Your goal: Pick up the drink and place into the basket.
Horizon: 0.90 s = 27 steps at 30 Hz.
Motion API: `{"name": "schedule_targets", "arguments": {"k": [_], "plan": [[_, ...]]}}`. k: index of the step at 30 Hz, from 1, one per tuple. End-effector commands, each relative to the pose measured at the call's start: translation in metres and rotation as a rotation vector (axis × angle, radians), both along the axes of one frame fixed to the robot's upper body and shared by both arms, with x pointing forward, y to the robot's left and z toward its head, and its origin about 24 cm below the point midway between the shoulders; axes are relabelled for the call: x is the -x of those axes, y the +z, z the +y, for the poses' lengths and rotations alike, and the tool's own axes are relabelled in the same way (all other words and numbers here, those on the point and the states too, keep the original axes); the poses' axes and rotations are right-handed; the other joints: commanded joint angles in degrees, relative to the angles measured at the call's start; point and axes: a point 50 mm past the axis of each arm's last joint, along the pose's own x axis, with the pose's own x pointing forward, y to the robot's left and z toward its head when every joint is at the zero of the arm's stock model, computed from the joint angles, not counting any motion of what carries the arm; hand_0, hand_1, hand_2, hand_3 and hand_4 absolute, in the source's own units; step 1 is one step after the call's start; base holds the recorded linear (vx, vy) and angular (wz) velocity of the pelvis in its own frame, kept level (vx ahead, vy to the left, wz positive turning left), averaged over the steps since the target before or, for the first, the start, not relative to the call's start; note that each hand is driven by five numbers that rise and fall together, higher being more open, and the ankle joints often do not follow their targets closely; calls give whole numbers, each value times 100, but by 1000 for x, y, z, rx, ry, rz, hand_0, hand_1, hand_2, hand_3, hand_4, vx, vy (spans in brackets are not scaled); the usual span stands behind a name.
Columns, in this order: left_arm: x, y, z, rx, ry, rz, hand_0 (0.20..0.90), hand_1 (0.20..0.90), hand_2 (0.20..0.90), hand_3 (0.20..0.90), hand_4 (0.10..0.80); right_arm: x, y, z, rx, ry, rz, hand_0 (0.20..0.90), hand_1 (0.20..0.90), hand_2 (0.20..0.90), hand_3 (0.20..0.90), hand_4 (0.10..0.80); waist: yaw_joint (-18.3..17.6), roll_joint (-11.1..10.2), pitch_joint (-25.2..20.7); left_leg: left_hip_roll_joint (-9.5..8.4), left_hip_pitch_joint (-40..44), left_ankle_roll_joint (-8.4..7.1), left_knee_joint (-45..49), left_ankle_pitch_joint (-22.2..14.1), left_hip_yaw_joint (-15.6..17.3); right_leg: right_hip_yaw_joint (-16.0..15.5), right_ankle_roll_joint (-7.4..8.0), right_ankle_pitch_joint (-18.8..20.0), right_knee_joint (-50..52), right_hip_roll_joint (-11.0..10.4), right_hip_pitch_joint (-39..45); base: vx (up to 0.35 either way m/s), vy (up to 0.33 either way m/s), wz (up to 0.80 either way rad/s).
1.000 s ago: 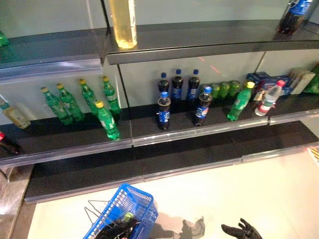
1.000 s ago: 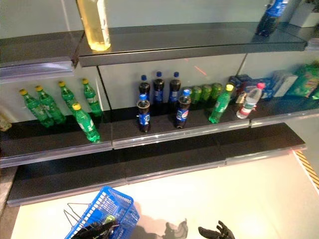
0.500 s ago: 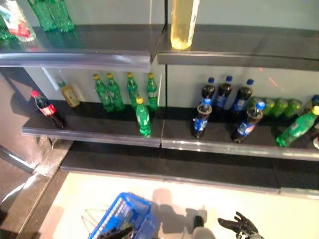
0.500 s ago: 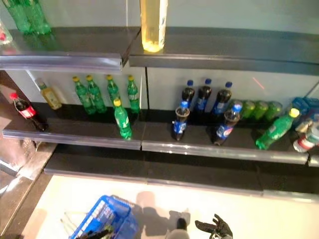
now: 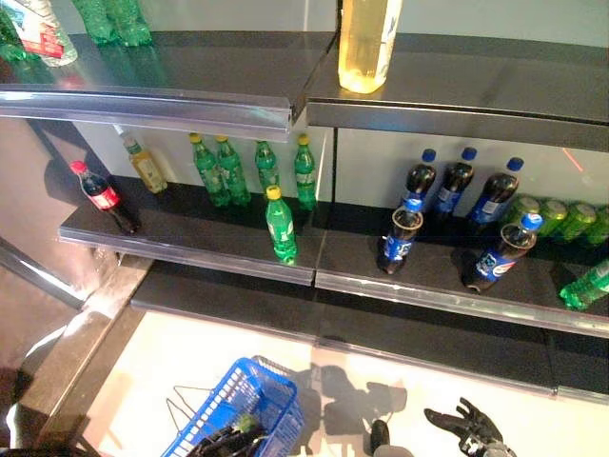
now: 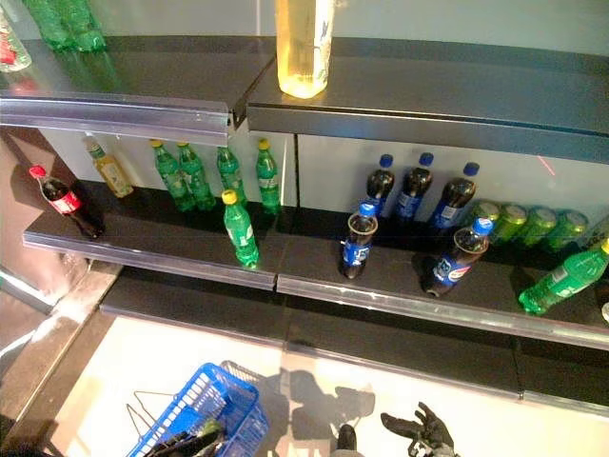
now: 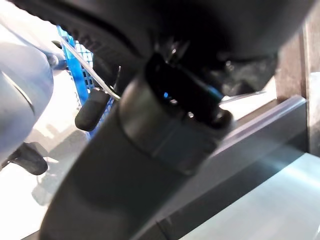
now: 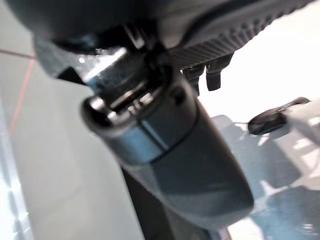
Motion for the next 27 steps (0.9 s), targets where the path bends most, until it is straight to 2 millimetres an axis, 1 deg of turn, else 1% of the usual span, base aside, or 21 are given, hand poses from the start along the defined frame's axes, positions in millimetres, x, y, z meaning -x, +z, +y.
{"name": "schedule_targets", "arguments": {"k": [1,2,4,6,7,8,9,10,12,13,14,16,17,18,19,20,23,24,25,26,27], "plan": [[-69,36,28,-56,8,-353,300,300,300,200,100,-5,6,-10,31,10,-45,900,900,900,900,800,-94,-33,-132,196,-153,-70,87,-57,251,-182,384,-583,922,-364,-253,16,-202,-26],[-71,38,32,-68,25,-367,300,300,300,200,100,-5,5,-7,22,38,-44,900,900,900,900,800,-118,-38,-122,257,-99,-86,77,-76,345,-196,357,-611,960,-326,-325,4,-230,-36],[-77,40,33,-70,41,-387,300,300,300,200,100,-6,5,-6,20,55,-40,900,900,900,900,800,-146,-32,-116,303,-118,-90,108,-81,382,-139,285,-663,942,-249,-338,-32,-193,-72],[-85,43,28,-57,61,-409,300,300,300,200,100,-10,5,-6,27,76,-33,900,900,900,900,800,-170,-34,-104,399,-212,-144,332,-92,373,-17,151,-701,911,-119,-365,-17,-212,-66],[-87,43,25,-55,53,-414,300,300,300,200,100,-11,6,-6,29,83,-31,900,900,900,900,800,-176,-71,-86,458,-357,-185,619,-101,345,55,68,-715,900,-73,-346,0,-260,-24],[-89,42,19,-48,35,-425,300,300,300,200,100,-13,6,-5,31,98,-32,900,900,900,900,800,-135,-150,-22,555,-721,-267,1320,72,215,126,-72,-714,866,-16,-281,-19,-309,-27],[-90,43,15,-38,27,-438,300,300,300,200,100,-15,7,-6,34,115,-41,900,900,900,900,800,-76,-191,79,613,-1131,-302,2079,309,3,134,-207,-733,846,51,-207,-31,-308,-16],[-91,43,13,-29,26,-444,300,300,300,200,100,-16,8,-6,41,131,-45,900,900,900,900,800,-33,-237,124,550,-1363,-250,2361,358,-34,141,-267,-720,818,49,-200,-21,-209,-6],[-89,42,10,-17,17,-437,300,300,300,200,100,-17,10,-9,54,127,-53,900,900,900,900,800,14,-261,163,478,-1472,-170,2487,235,30,63,-305,-750,809,37,-163,46,-72,-8],[-84,38,6,-9,6,-424,300,300,300,200,100,-22,12,-12,61,122,-58,900,900,900,900,800,141,-240,206,-137,-1425,20,2223,-175,-282,136,-256,-763,810,64,-114,122,16,-21],[-80,36,6,-10,8,-415,300,300,300,200,100,-24,13,-13,63,135,-57,900,900,900,900,800,203,-221,170,-437,-1414,104,1996,-292,-434,197,-236,-743,798,102,-146,122,46,-27],[-77,35,5,-8,6,-408,300,300,300,200,100,-25,14,-14,62,138,-58,900,900,900,900,800,245,-203,170,-557,-1382,141,1895,-354,-500,238,-223,-744,796,128,-137,102,36,-46],[-69,32,7,-9,20,-395,300,300,300,200,100,-26,14,-15,61,157,-51,900,900,900,900,800,278,-99,113,-758,-1218,206,1345,-264,-606,370,-210,-745,737,306,-123,106,41,-40],[-69,32,7,-9,20,-395,300,300,300,200,100,-26,14,-15,61,157,-51,900,900,900,900,800,278,-99,113,-758,-1218,206,1345,-264,-606,370,-210,-745,737,306,-123,200,85,-20],[-63,29,10,-10,21,-381,300,300,300,200,100,-27,14,-15,60,161,-46,900,900,900,900,800,304,-12,54,-917,-1024,271,809,-107,-731,523,-214,-756,680,514,-72,192,129,-32],[-61,29,11,-10,18,-378,300,300,300,200,100,-25,13,-15,61,153,-43,900,900,900,900,800,281,11,17,-965,-947,309,649,-43,-698,594,-222,-786,694,610,-56,236,186,-64],[-60,27,13,-22,8,-359,300,300,300,200,100,-17,9,-10,55,130,-37,900,900,900,900,800,162,-34,-106,-997,-771,395,466,-70,-599,702,-193,-856,722,689,-26,170,155,-62],[-60,27,15,-26,8,-360,300,300,300,200,100,-16,8,-8,47,131,-38,900,900,900,900,800,150,-62,-128,-997,-747,404,459,-83,-564,692,-178,-862,742,693,-31,172,108,-31],[-61,30,19,-45,2,-367,300,300,300,200,100,-12,6,-4,34,163,-35,900,900,900,900,800,155,-125,-146,-980,-713,414,464,-116,-479,564,-140,-886,838,652,-67,92,43,-13],[-61,30,20,-47,1,-368,300,300,300,200,100,-12,6,-3,33,168,-35,900,900,900,900,800,161,-134,-146,-977,-710,414,467,-122,-463,540,-133,-892,858,641,-76,88,-19,-38],[-61,33,30,-65,33,-381,300,300,300,200,100,-8,3,4,23,224,-29,900,900,900,900,800,272,-215,-112,-897,-681,466,557,-212,-257,192,8,-876,1266,347,-219,30,-56,-40]]}}
